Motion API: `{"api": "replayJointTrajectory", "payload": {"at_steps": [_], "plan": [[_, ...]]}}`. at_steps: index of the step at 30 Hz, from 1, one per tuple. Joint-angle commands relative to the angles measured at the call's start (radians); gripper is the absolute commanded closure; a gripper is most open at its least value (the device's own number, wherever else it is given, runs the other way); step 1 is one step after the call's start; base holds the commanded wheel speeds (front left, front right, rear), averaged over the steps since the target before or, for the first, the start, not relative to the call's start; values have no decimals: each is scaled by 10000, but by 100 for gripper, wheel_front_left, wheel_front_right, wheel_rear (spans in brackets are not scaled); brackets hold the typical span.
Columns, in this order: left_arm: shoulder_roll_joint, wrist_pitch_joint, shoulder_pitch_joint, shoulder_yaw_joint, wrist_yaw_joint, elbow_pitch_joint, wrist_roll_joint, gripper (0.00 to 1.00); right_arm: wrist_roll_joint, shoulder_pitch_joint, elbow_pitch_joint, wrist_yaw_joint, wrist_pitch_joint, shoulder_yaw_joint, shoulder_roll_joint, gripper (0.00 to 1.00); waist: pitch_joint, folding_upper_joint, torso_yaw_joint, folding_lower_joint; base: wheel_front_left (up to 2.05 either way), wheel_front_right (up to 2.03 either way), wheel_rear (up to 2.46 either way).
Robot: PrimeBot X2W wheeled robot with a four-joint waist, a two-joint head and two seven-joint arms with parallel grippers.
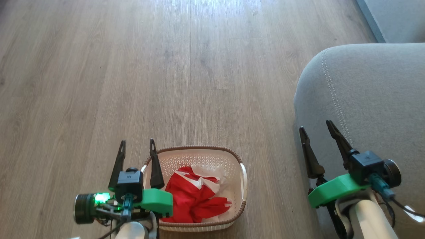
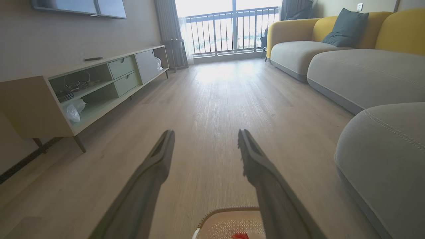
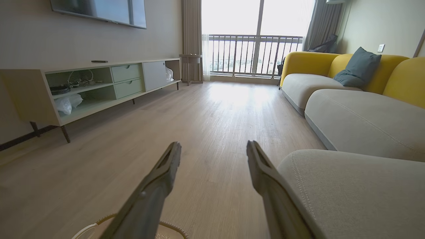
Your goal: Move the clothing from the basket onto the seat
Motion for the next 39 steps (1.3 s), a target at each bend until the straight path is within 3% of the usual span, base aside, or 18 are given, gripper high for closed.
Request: {"api": "replayJointTrajectory", "payload": {"at_steps": [1, 8, 12, 17, 32, 39], "plan": [[-46, -162, -459, 312, 121, -339, 329, 0, -292, -465, -261, 0, -188, 240, -14, 0, -1, 0, -10, 0, 0, 0, 0], [-122, -187, -291, 466, -171, -64, 231, 0, -206, -499, 91, 0, -214, 245, 6, 0, -13, 0, -72, 0, 0, 0, 0], [-135, -187, -239, 415, -655, 426, -106, 0, 25, -487, 495, 0, -214, 275, 19, 0, -33, 0, -106, 0, 0, 0, 0], [-138, -187, -254, 355, -919, 632, -371, 0, 47, -533, 886, 0, -214, 291, 31, 0, -3, 0, -138, 0, 0, 0, 0], [-140, -187, -294, 381, -1094, 470, -628, 0, 62, -653, 991, 0, -214, 361, 17, 0, 167, 0, -108, 0, 0, 0, 0], [-140, -187, -394, 74, -1621, 1101, -971, 0, 194, -702, 1248, 0, -214, 207, -44, 0, 769, 0, -271, 0, 0, 0, 0]]}}
